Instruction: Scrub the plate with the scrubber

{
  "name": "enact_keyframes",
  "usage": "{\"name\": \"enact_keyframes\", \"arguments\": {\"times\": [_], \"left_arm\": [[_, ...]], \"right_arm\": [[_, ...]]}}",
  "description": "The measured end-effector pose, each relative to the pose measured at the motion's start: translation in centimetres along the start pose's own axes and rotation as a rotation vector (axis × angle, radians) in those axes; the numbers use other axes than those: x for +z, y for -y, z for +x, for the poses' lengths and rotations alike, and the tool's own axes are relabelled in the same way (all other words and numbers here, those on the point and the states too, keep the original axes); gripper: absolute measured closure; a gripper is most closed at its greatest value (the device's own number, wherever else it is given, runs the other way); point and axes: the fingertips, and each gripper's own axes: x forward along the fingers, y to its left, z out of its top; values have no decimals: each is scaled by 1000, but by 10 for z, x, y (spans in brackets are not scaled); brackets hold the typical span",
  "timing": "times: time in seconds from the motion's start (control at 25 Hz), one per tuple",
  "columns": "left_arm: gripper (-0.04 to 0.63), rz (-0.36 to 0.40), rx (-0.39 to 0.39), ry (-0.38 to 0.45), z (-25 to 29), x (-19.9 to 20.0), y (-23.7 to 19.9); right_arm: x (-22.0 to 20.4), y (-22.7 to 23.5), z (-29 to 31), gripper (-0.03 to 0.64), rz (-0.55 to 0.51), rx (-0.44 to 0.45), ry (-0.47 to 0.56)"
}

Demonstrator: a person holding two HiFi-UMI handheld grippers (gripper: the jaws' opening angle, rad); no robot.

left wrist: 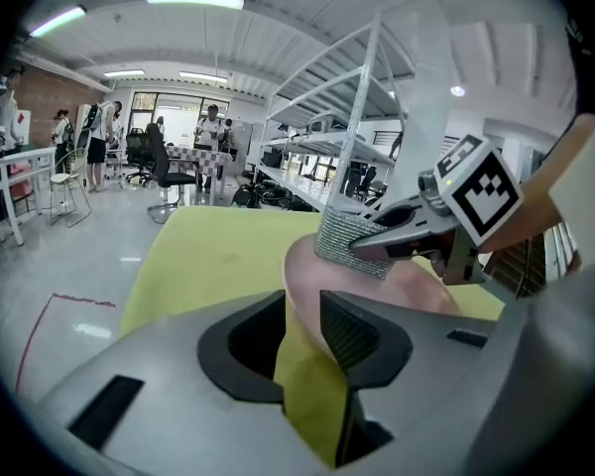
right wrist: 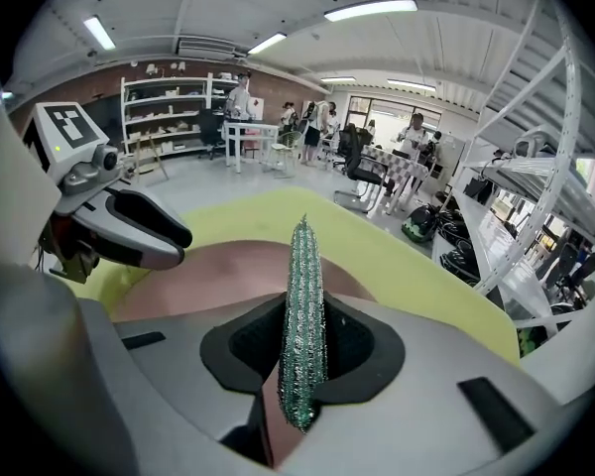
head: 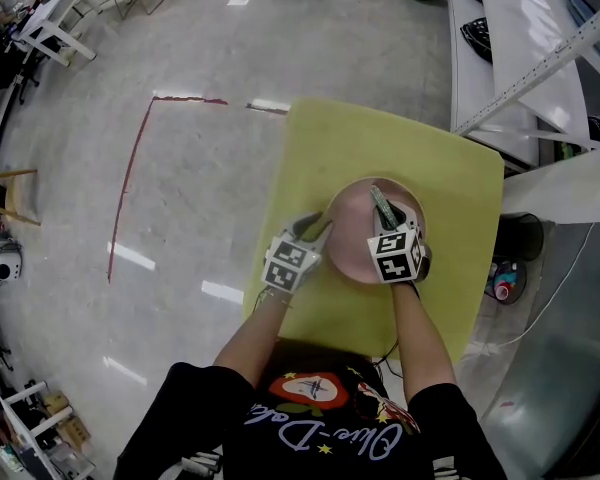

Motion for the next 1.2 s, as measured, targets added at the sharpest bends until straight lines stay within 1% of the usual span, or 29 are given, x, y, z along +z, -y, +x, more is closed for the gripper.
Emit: {"name": "enact_keyframes", "arguments": {"times": [0.12, 0.24, 0.4, 0.52, 0.72, 1.12, 1.2], "left_arm": [[494, 4, -12, -6, 4, -2, 5], [494, 3, -5, -10, 7, -2, 6], [494, 6, -9, -15, 8, -3, 7], [495, -1, -8, -16, 7, -4, 6], [500, 2, -6, -19, 7, -3, 4], [505, 8, -1, -15, 7, -3, 1], [527, 7, 2, -14, 7, -3, 0]], "right_arm": [[-1, -8, 1, 552, -26, 17, -6], [-3, -17, 3, 554, -54, 35, -14], [-1, -29, 4, 555, -56, 63, -9], [3, -43, 5, 555, -67, 94, -3], [5, -65, 5, 557, -119, 148, -1], [3, -94, -5, 557, -167, 243, 0], [2, -98, -7, 557, -166, 262, 1]]}}
